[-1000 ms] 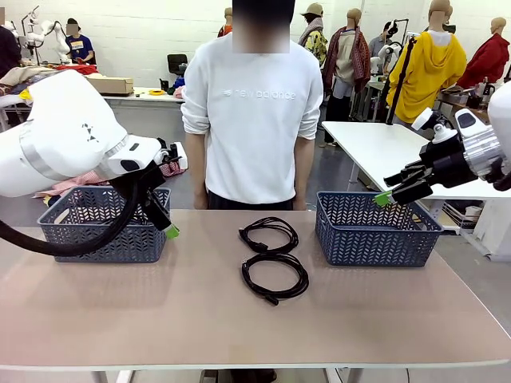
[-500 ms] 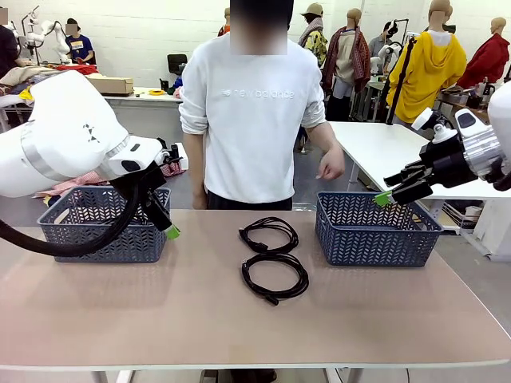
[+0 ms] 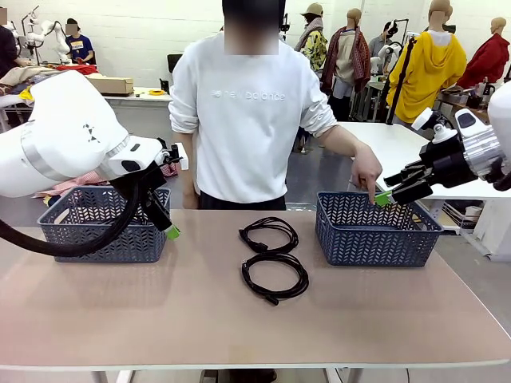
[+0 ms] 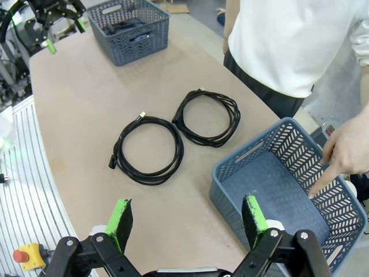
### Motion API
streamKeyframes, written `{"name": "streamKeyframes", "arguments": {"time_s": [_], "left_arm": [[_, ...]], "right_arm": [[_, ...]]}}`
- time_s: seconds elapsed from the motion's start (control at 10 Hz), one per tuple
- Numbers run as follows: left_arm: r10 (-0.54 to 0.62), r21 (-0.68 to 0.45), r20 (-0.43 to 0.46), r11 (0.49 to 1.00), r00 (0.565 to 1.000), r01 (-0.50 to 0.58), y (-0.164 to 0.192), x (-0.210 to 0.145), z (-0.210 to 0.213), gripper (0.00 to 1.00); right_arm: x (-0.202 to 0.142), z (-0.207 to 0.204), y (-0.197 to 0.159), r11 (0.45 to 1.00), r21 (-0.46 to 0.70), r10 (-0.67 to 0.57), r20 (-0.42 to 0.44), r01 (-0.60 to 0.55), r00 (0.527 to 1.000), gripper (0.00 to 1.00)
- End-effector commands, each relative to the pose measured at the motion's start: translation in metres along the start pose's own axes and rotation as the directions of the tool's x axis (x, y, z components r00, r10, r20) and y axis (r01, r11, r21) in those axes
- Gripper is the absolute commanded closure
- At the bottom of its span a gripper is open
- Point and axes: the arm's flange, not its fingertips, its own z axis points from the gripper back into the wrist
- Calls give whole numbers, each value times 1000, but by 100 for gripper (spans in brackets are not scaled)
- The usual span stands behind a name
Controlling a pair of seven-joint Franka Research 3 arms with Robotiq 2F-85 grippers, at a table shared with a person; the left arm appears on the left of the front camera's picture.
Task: Organize the cables according to human instructions.
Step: Pick up a bundle of cables and place it in the basket indicated by the human.
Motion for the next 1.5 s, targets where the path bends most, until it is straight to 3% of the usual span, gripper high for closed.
{"name": "streamKeyframes", "arguments": {"time_s": [0.0, 0.7, 1.1, 1.4], "left_arm": [[4, 0, 2, 1000, 1000, -4, 2, 0, 1, 0], [4, 0, 2, 1000, 1000, -4, 2, 0, 1, 0], [4, 0, 2, 1000, 1000, -4, 2, 0, 1, 0], [4, 0, 2, 1000, 1000, -4, 2, 0, 1, 0]], "right_arm": [[1, -1, -1, 1000, 8, -4, 24, 4, 1000, 0], [1, -1, -1, 1000, 8, -4, 24, 4, 1000, 0], [36, -16, 29, 1000, -21, 9, -158, -13, 987, 0], [61, -59, 65, 1000, -3, -26, -287, 26, 957, 0]]}}
